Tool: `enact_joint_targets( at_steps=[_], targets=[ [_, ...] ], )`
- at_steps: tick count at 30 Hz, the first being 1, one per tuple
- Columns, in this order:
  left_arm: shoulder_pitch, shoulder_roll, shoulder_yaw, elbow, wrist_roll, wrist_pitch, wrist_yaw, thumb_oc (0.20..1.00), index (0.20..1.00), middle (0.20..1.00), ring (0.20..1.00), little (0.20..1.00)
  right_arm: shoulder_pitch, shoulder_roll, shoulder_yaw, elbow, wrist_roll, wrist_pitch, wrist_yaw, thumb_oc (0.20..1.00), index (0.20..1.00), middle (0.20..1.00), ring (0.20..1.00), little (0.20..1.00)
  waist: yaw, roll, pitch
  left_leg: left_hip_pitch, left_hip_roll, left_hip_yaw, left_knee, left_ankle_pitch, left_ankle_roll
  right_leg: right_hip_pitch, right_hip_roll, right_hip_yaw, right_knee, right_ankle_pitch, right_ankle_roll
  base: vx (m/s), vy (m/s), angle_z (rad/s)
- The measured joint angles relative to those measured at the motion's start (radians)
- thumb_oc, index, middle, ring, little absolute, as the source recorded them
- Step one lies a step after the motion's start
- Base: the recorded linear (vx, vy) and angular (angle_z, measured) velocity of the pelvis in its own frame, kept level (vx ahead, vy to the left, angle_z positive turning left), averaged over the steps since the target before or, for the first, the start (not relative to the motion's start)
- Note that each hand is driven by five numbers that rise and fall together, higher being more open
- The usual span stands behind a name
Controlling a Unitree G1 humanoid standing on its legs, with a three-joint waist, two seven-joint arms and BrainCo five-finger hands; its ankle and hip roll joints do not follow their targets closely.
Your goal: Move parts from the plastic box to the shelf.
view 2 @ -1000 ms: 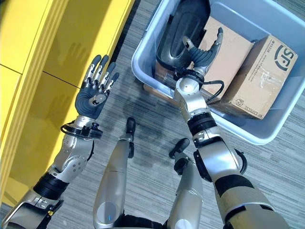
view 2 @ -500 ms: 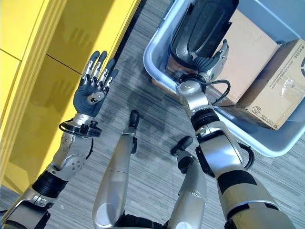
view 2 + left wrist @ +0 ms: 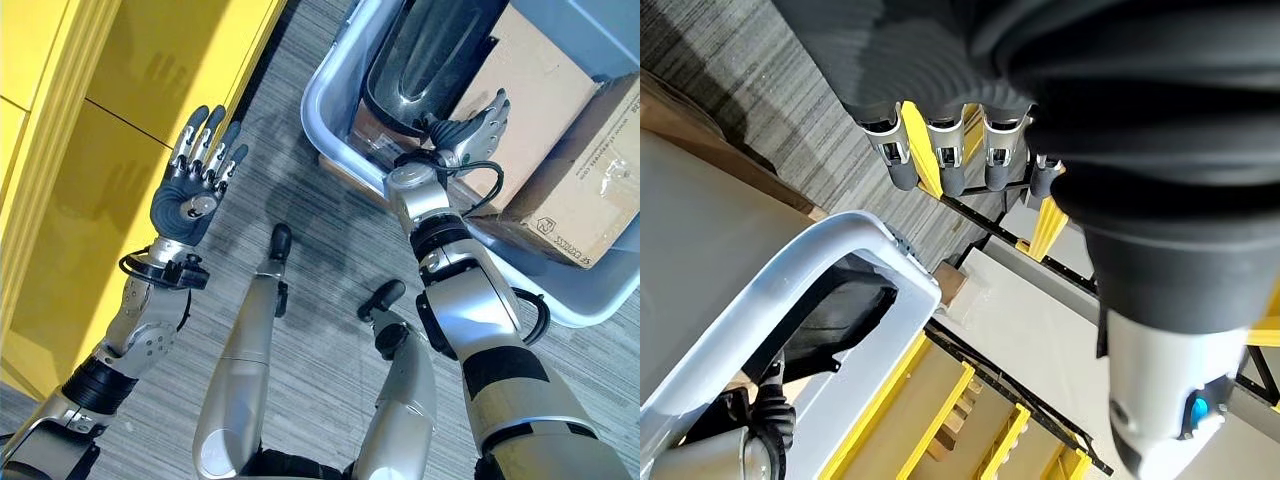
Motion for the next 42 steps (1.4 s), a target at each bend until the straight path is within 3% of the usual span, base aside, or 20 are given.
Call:
enact_joint_targets(
  at_steps=[5, 10, 18, 22, 26, 29, 32, 33, 36, 37, 38, 41, 42],
  targets=[
    [0.000, 0.001, 0.000, 0.002, -0.001, -0.017, -0.026, 1.000, 1.000, 1.000, 1.000, 1.000, 0.066, 0.002, -0.001, 0.008, 0.020, -0.010, 0.031, 1.000, 1.000, 1.000, 1.000, 1.000, -0.005, 0.002, 0.000, 0.087, 0.018, 0.037, -0.043, 0.012, -0.008, 0.059, 0.018, 0.021, -0.054, 0.026, 0.009, -0.05, -0.031, -0.13],
    [-0.001, -0.002, 0.000, 0.002, 0.000, -0.033, -0.028, 1.000, 1.000, 1.000, 1.000, 1.000, 0.103, 0.000, -0.005, 0.007, 0.014, -0.008, 0.058, 1.000, 1.000, 1.000, 1.000, 1.000, -0.046, 0.004, -0.001, 0.169, 0.029, 0.091, -0.118, 0.031, 0.001, 0.104, 0.039, 0.057, -0.134, 0.072, 0.010, -0.04, 0.002, -0.23],
    [-0.006, -0.010, 0.001, 0.002, 0.003, -0.040, -0.024, 1.000, 1.000, 1.000, 1.000, 1.000, 0.163, 0.002, -0.039, 0.006, -0.030, -0.015, 0.102, 1.000, 1.000, 1.000, 1.000, 1.000, -0.058, 0.008, -0.001, 0.260, 0.029, 0.131, -0.181, 0.052, -0.011, 0.147, 0.046, 0.083, -0.155, 0.081, 0.011, -0.02, -0.012, -0.08],
    [-0.003, -0.010, 0.002, 0.002, 0.030, -0.051, 0.000, 1.000, 1.000, 1.000, 1.000, 1.000, 0.182, 0.008, -0.041, -0.015, -0.073, -0.090, 0.154, 1.000, 1.000, 1.000, 1.000, 1.000, -0.059, 0.016, 0.000, 0.281, 0.026, 0.137, -0.186, 0.053, -0.010, 0.165, 0.044, 0.085, -0.155, 0.081, 0.012, 0.00, 0.000, 0.00],
    [-0.006, -0.010, 0.012, 0.000, 0.125, -0.092, 0.053, 1.000, 1.000, 1.000, 1.000, 1.000, 0.202, 0.020, -0.038, -0.137, -0.112, -0.215, 0.228, 1.000, 1.000, 1.000, 1.000, 1.000, -0.059, 0.027, -0.002, 0.317, 0.020, 0.142, -0.203, 0.058, -0.011, 0.187, 0.040, 0.090, -0.155, 0.077, 0.013, 0.02, -0.026, 0.00],
    [-0.002, -0.009, 0.064, -0.020, 0.249, -0.111, 0.133, 1.000, 1.000, 1.000, 1.000, 1.000, 0.227, 0.062, -0.042, -0.258, -0.109, -0.330, 0.313, 1.000, 1.000, 1.000, 1.000, 1.000, -0.057, 0.027, -0.002, 0.384, 0.013, 0.148, -0.238, 0.066, -0.015, 0.227, 0.038, 0.103, -0.152, 0.066, 0.014, 0.04, -0.076, -0.02],
    [-0.008, -0.011, 0.125, -0.102, 0.265, -0.115, 0.156, 1.000, 1.000, 1.000, 1.000, 1.000, 0.308, 0.083, -0.043, -0.464, -0.088, -0.440, 0.404, 1.000, 1.000, 1.000, 1.000, 1.000, -0.064, 0.027, -0.002, 0.433, 0.015, 0.165, -0.269, 0.079, -0.019, 0.259, 0.041, 0.107, -0.156, 0.065, 0.014, -0.04, -0.104, -0.05],
    [-0.006, -0.015, 0.132, -0.105, 0.267, -0.114, 0.156, 1.000, 1.000, 1.000, 1.000, 1.000, 0.346, 0.083, -0.043, -0.548, -0.072, -0.447, 0.421, 1.000, 1.000, 1.000, 1.000, 1.000, -0.069, 0.027, -0.002, 0.443, 0.015, 0.169, -0.275, 0.079, -0.019, 0.263, 0.043, 0.111, -0.162, 0.064, 0.014, 0.02, -0.065, -0.07],
    [0.007, -0.044, 0.143, -0.109, 0.286, -0.108, 0.156, 1.000, 1.000, 1.000, 1.000, 1.000, 0.462, 0.088, -0.046, -0.694, -0.068, -0.461, 0.440, 1.000, 1.000, 1.000, 1.000, 1.000, -0.109, 0.026, -0.002, 0.517, 0.019, 0.187, -0.310, 0.083, -0.022, 0.323, 0.055, 0.122, -0.199, 0.072, 0.021, 0.02, -0.001, -0.19],
    [0.020, -0.065, 0.162, -0.111, 0.288, -0.098, 0.162, 1.000, 1.000, 1.000, 1.000, 1.000, 0.563, 0.088, -0.038, -0.850, -0.074, -0.463, 0.448, 1.000, 1.000, 1.000, 1.000, 1.000, -0.123, 0.024, -0.003, 0.560, 0.026, 0.211, -0.338, 0.082, -0.019, 0.348, 0.066, 0.143, -0.230, 0.084, 0.033, 0.01, 0.036, -0.30],
    [0.020, -0.065, 0.162, -0.111, 0.288, -0.098, 0.162, 1.000, 1.000, 1.000, 1.000, 1.000, 0.563, 0.088, -0.038, -0.850, -0.074, -0.463, 0.448, 1.000, 1.000, 1.000, 1.000, 1.000, -0.123, 0.024, -0.003, 0.560, 0.026, 0.211, -0.338, 0.082, -0.019, 0.348, 0.066, 0.143, -0.230, 0.084, 0.033, 0.01, 0.039, -0.58],
    [-0.026, -0.098, 0.139, -0.111, 0.380, -0.010, 0.215, 1.000, 1.000, 1.000, 1.000, 1.000, 0.701, 0.070, 0.002, -0.995, -0.151, -0.402, 0.451, 1.000, 1.000, 1.000, 1.000, 1.000, -0.258, 0.024, -0.004, 0.653, 0.037, 0.288, -0.376, 0.078, -0.023, 0.401, 0.095, 0.197, -0.305, 0.127, 0.046, 0.03, 0.026, -0.58],
    [-0.039, -0.117, 0.133, -0.111, 0.404, 0.016, 0.240, 1.000, 1.000, 1.000, 1.000, 1.000, 0.740, 0.055, -0.002, -1.019, -0.155, -0.387, 0.451, 1.000, 1.000, 1.000, 1.000, 1.000, -0.280, 0.023, -0.004, 0.664, 0.043, 0.307, -0.379, 0.077, -0.023, 0.403, 0.101, 0.209, -0.309, 0.128, 0.047, 0.04, 0.000, -0.51]
  ],
)
